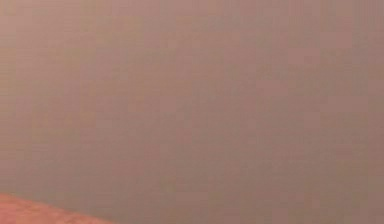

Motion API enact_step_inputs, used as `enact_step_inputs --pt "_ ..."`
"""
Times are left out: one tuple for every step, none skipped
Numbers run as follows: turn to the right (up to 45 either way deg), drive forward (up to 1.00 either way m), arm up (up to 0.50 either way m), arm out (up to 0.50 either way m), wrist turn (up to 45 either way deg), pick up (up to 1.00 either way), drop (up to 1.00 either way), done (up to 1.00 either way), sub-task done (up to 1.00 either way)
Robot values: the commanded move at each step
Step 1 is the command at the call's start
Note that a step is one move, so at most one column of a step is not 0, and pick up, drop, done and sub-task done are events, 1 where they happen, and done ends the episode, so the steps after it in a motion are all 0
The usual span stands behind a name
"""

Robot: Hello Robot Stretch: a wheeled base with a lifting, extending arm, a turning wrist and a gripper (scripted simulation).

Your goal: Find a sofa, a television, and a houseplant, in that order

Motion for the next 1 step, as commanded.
enact_step_inputs --pt "-30.0 0.00 0.00 0.00 0.0 0.00 0.00 0.00 0.00"
